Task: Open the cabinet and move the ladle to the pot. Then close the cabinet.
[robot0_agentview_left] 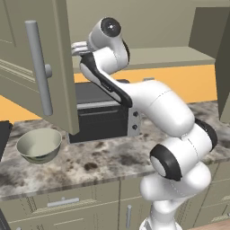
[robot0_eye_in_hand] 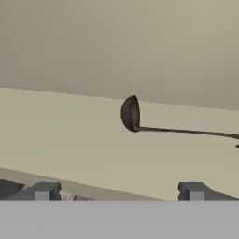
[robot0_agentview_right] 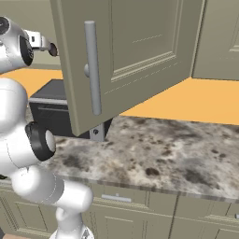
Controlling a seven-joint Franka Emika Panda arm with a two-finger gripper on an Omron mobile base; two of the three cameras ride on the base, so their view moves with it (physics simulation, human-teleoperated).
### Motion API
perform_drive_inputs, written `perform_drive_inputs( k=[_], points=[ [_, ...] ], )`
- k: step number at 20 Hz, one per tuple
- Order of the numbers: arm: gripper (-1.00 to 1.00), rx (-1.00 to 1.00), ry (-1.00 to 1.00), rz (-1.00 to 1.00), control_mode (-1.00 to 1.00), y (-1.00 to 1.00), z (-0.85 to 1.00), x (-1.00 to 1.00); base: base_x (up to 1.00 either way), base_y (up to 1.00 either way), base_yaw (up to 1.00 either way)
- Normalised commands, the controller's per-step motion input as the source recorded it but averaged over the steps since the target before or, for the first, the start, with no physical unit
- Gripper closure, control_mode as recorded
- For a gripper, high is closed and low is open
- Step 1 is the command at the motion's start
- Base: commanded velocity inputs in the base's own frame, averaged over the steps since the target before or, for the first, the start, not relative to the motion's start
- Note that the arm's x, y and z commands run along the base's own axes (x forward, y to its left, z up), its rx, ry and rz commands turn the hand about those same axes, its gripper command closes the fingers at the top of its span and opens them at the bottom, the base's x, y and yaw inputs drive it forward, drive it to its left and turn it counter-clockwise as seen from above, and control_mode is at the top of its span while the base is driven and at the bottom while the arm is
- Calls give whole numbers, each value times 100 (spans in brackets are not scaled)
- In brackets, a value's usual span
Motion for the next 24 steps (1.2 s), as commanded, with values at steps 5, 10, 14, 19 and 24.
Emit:
perform_drive_inputs(
  k=[5,10,14,19,24],
  points=[
    [-100,0,0,-7,-100,0,0,41,0,0,0],
    [-100,0,1,-5,-100,0,0,47,0,0,0],
    [-100,0,2,-4,-100,0,-3,43,0,0,0],
    [-100,0,4,-2,-100,0,-9,43,0,0,0],
    [-100,0,6,-2,-100,0,-9,39,0,0,0]
  ],
)
